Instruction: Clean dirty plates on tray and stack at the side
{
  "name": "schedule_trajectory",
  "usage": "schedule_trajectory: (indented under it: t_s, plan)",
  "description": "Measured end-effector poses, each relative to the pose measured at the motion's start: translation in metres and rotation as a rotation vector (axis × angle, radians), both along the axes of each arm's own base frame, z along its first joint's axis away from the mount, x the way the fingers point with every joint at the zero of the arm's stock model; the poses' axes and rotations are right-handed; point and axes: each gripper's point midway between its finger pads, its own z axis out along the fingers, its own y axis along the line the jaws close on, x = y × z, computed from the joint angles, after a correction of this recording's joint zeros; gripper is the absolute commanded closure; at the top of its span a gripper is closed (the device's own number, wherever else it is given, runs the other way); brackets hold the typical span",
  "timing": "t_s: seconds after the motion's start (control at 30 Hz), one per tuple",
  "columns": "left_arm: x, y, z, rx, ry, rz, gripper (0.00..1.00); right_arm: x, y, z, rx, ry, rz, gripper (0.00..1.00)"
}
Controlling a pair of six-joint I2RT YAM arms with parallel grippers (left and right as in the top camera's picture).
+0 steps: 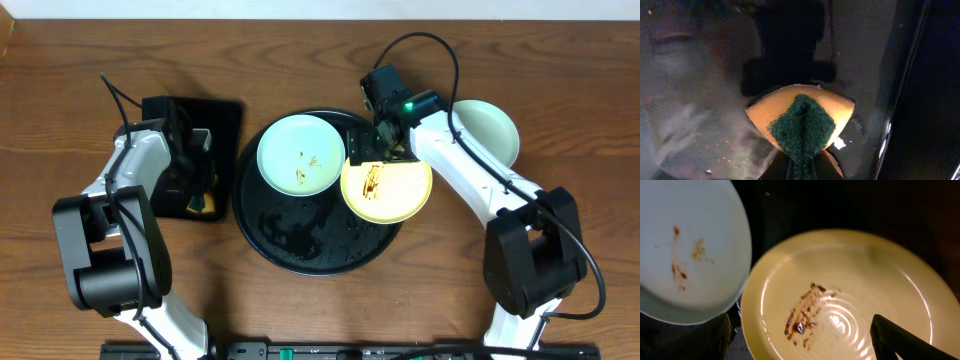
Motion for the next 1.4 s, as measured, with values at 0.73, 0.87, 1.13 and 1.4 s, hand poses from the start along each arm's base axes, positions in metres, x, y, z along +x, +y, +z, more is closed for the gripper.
schedule_trajectory:
  t_s: [0.73,0.87,1.13,1.4]
  plan:
    - [-0.005,0.0,0.0,-0.003,0.025,0.038,0.93,-0.02,0.059,-0.052,-0.03,0.023,0.222,0.29]
    - [-0.005,0.0,0.0,-0.003,0.025,0.041,0.93,-0.021,0.06,-0.052,-0.037,0.019,0.233,0.29]
    - [-0.005,0.0,0.0,-0.003,0.025,0.041,0.93,0.003,0.07,-0.018,-0.033,-0.069,0.246,0.38]
    - [-0.005,0.0,0.0,-0.003,0.025,0.042,0.93,0.019,0.071,-0.016,-0.062,-0.133,0.265,0.34]
